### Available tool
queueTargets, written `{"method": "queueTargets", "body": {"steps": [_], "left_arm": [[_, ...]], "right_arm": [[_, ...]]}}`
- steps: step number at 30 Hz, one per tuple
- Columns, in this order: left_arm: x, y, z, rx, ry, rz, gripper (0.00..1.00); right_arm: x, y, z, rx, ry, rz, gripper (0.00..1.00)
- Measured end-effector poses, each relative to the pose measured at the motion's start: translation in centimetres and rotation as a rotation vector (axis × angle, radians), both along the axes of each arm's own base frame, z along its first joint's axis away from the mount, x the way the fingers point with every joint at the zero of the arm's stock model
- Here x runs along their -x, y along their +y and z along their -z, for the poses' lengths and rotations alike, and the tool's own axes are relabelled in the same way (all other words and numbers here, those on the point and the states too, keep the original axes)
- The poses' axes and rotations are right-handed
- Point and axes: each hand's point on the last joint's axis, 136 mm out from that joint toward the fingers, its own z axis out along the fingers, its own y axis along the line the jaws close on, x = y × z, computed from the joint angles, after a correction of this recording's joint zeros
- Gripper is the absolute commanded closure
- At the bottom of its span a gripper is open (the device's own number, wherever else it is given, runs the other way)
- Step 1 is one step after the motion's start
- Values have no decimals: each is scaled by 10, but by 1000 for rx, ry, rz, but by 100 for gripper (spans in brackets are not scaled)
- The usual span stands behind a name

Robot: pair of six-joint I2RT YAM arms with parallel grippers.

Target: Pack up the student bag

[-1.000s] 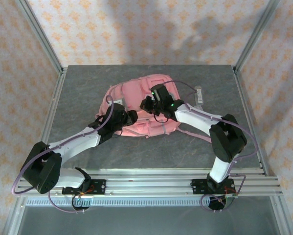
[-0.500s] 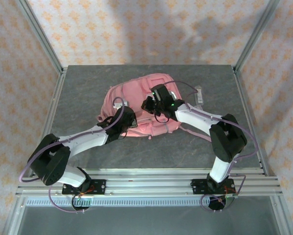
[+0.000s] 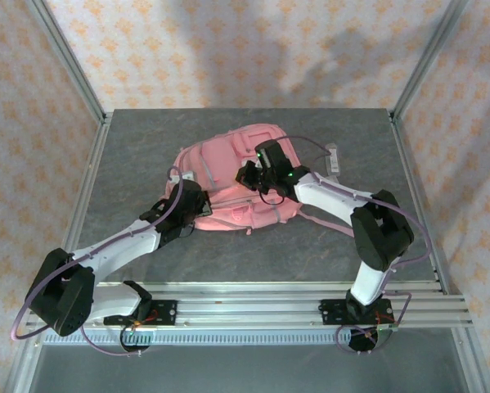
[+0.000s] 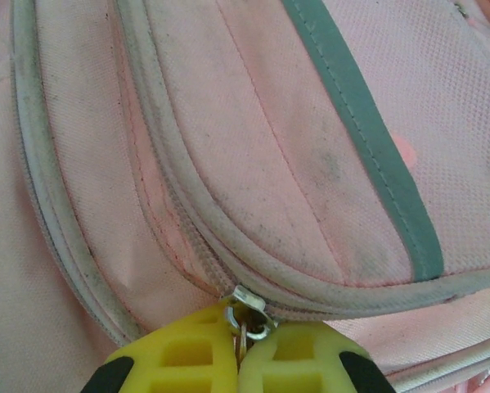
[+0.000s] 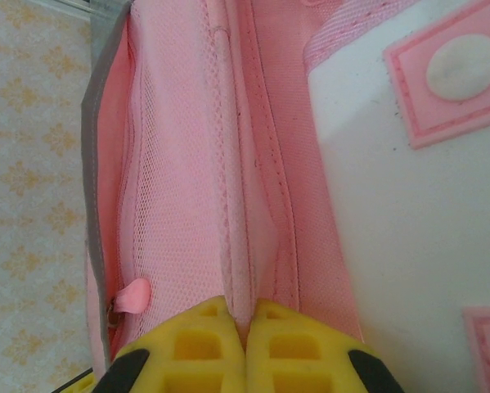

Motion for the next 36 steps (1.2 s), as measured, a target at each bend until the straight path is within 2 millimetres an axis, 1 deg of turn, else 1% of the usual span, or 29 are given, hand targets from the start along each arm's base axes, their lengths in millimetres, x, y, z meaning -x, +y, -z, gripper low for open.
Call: {"method": "queueTargets", "body": {"steps": [3,5,8,11,13,14,16,17,18,19,21,23,25,27,30,34,36], "left_arm": [[1,0,1,-1,7,13,100],[1,-2,2,3,10,19,100],[5,-13,2,1,10,51,100],[6,-38,4,-3,16,106,100],[4,-61,4,-2,17,146,100],[2,-70,4,-2,15,162,100],[-3,-90,2,-1,12,193,100],[-4,-97,1,0,11,204,100],[-5,-104,1,0,12,217,100],[-4,-109,1,-1,14,227,100],[-3,-114,3,-3,22,240,100],[-4,-116,5,-8,30,243,100],[-4,-117,6,-10,35,245,100],[-4,-116,6,-10,36,245,100],[-4,-116,6,-11,37,245,100],[-1,-112,11,-32,57,238,100],[0,-110,13,-43,62,234,100]], "right_arm": [[-1,1,3,15,2,-8,100],[-6,2,5,30,7,-15,100],[-20,2,5,59,19,-23,100],[-43,-4,5,83,25,-13,100],[-61,-9,4,94,16,2,100],[-67,-12,3,97,11,10,95],[-76,-18,2,101,3,31,75],[-79,-22,2,109,-4,42,68],[-84,-27,0,111,-11,69,61],[-87,-32,-1,109,-17,91,58],[-84,-46,1,111,-17,124,55],[-70,-62,6,113,5,148,55],[-54,-69,11,104,31,154,55],[-40,-68,14,84,50,141,55],[-26,-58,17,58,66,110,55],[-20,-46,16,37,63,97,55],[-18,-41,16,27,62,94,58]]}}
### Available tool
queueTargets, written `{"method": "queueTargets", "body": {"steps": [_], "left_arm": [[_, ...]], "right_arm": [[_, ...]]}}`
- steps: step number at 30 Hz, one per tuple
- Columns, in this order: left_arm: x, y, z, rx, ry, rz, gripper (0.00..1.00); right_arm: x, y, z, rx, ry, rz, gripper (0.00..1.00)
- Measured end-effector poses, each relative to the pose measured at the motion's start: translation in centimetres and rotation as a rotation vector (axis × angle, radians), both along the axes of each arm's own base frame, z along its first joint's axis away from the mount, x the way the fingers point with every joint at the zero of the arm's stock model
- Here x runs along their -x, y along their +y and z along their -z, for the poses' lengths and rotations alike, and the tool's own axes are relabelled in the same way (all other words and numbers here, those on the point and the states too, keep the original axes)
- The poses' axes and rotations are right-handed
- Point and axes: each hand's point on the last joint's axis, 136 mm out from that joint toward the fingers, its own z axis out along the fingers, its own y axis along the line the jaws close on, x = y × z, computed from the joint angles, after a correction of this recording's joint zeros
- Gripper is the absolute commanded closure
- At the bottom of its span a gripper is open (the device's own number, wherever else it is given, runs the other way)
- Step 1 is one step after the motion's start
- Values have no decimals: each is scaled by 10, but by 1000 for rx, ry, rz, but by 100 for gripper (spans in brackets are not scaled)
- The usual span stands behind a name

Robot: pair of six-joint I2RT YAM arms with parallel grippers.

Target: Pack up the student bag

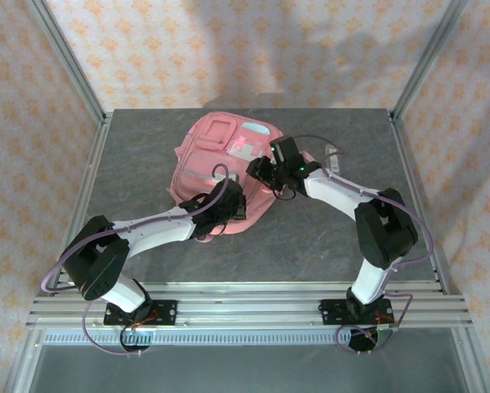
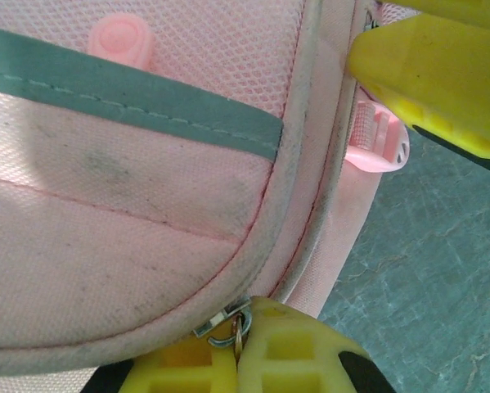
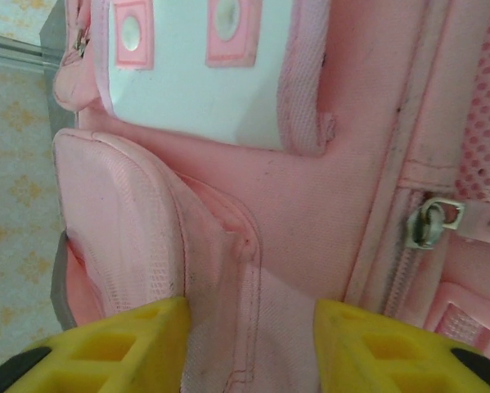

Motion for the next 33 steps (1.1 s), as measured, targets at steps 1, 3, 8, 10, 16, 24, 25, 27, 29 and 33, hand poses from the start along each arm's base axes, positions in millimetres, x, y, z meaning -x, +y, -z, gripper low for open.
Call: {"method": "queueTargets", "body": {"steps": [1,3,8,10,16,24,25,27,29,33], "left_arm": [[1,1,1,-7,2,-1,100],[2,2,2,-17,3,-5,100],[1,2,2,-23,-1,-10,100],[2,2,3,-25,1,-9,100],[2,0,3,-19,-3,-4,100],[2,-2,4,-5,-8,-8,100],[3,-2,5,-5,-7,-8,100],[3,-2,5,-1,-6,-10,100],[2,-2,5,0,-7,-11,100],[3,-1,7,-3,-3,-14,100]], "right_arm": [[1,2,0,-3,3,1,58],[3,5,0,-11,5,-2,58],[4,10,-1,-25,0,4,56],[5,9,0,-20,-2,9,56],[14,9,-6,-27,-15,3,58],[24,14,-17,-67,-41,-13,60],[25,15,-17,-75,-37,-17,60],[27,21,-13,-87,-27,-35,62],[30,28,-4,-87,-4,-53,67],[34,35,18,-76,46,-61,94]]}}
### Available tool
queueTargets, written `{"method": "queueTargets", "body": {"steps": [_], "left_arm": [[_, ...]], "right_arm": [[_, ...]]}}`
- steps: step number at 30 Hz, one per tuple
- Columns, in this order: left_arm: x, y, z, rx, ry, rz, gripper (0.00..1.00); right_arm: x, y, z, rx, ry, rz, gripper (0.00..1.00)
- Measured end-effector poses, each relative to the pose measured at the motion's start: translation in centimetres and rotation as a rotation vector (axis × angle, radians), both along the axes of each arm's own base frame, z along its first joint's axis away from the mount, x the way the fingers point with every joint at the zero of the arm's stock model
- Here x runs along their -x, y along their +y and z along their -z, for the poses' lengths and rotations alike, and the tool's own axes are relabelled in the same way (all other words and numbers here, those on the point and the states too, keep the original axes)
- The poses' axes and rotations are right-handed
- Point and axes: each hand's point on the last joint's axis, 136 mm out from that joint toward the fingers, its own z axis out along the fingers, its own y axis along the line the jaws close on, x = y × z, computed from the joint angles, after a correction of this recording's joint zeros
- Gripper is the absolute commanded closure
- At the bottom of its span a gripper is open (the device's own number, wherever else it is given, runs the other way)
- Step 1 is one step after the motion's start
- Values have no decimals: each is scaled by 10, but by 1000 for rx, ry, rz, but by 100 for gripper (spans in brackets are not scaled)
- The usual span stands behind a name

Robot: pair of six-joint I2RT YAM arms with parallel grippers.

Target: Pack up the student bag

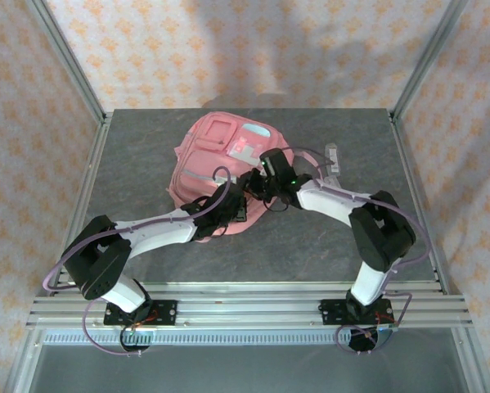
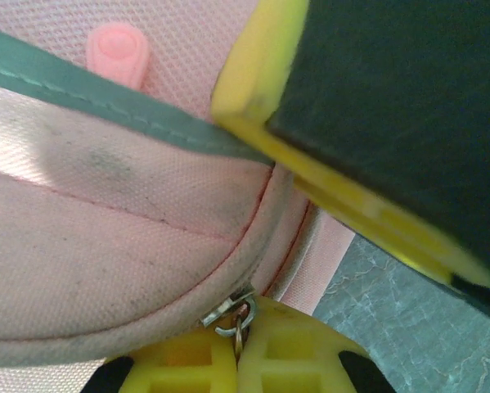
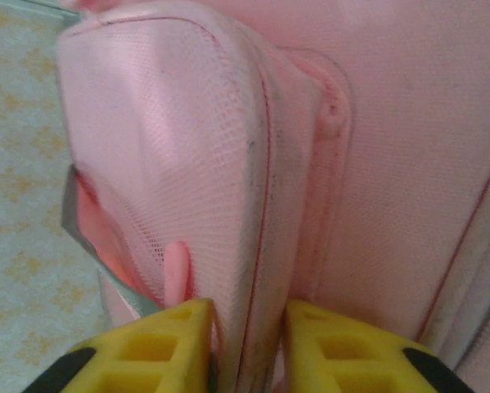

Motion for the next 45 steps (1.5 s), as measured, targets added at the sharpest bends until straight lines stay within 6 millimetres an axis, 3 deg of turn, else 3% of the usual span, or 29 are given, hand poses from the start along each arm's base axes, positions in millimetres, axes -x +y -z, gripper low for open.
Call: {"method": "queueTargets", "body": {"steps": [2,7,17,20,27,33,37,39,42,45], "left_arm": [[2,3,4,-6,7,-6,100],[7,13,4,1,3,-36,100],[19,80,-8,40,-41,-154,100],[22,86,-12,57,-50,-159,100],[20,74,-8,68,-23,-122,100],[4,33,-19,89,-54,-63,100],[-10,2,-21,84,-54,-30,100],[-11,-11,-19,82,-49,-10,100],[-8,-19,-13,78,-31,14,100],[-6,-21,-10,75,-21,22,100]], "right_arm": [[0,0,3,0,12,2,100],[-1,-1,3,-5,18,7,100],[2,-1,0,-46,41,-16,100],[4,2,-1,-61,46,-32,100],[-5,-5,-6,-28,48,-34,100],[-44,-28,-16,17,51,13,98],[-65,-46,-17,31,25,77,70],[-74,-54,-17,25,-6,123,64],[-65,-65,-5,35,0,162,63],[-48,-64,2,38,15,159,63]]}}
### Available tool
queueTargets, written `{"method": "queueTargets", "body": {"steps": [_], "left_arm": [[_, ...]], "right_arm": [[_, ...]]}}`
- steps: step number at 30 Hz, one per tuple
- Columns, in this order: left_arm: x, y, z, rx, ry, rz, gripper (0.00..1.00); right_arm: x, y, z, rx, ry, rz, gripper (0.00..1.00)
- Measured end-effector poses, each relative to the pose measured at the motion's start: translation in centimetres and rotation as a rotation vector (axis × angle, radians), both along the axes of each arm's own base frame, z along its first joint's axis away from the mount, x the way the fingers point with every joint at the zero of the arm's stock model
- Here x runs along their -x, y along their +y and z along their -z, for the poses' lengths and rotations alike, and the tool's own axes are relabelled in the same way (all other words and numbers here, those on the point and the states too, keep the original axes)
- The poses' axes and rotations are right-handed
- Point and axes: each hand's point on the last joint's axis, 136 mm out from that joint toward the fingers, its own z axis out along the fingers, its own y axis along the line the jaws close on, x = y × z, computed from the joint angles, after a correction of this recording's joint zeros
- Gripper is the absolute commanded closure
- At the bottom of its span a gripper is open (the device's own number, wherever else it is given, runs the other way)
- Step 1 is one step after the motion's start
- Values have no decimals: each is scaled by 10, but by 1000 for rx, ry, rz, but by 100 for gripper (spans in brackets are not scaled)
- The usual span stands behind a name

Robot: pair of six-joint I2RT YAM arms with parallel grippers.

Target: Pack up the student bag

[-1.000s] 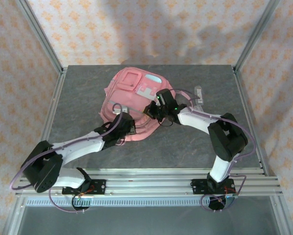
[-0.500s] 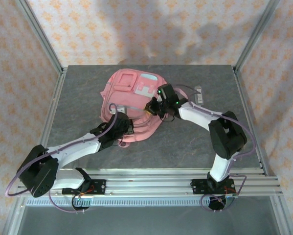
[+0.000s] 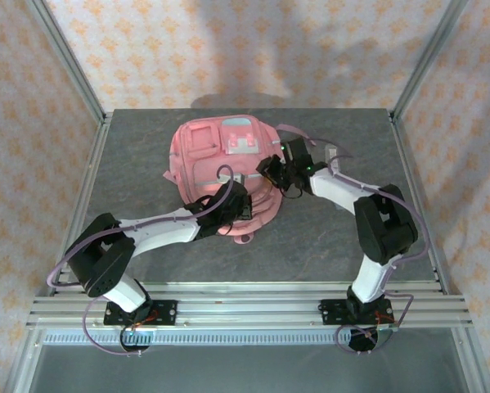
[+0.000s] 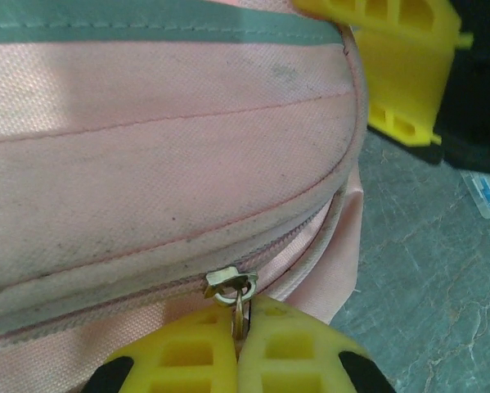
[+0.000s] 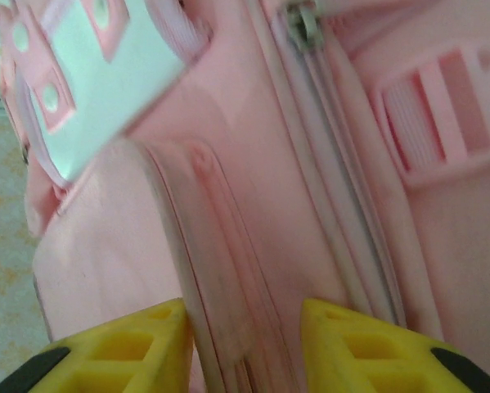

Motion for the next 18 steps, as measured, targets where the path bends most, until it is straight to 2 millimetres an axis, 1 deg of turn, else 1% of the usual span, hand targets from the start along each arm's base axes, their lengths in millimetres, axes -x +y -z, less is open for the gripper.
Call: {"method": "queueTargets", "body": {"steps": [3,5,6,7,8,14,16,18], "left_arm": [[0,0,0,-1,1,0,100],[0,0,0,-1,2,-1,100],[0,0,0,-2,2,-1,100],[0,1,1,-3,3,-2,100],[0,1,1,-3,4,-3,100],[3,7,5,-14,7,-15,100],[6,18,7,-14,10,-31,100],[9,36,6,-10,7,-60,100]], "right_arm": [[11,7,-1,-10,-3,-11,67],[14,12,-2,-25,-8,-14,77],[16,14,-2,-27,-9,-15,85],[17,14,0,-29,-5,-11,95],[18,15,2,-28,-2,-12,100],[19,14,4,-20,-1,-6,100],[18,13,4,-18,-4,-7,100],[18,12,4,-18,-4,-7,100]]}}
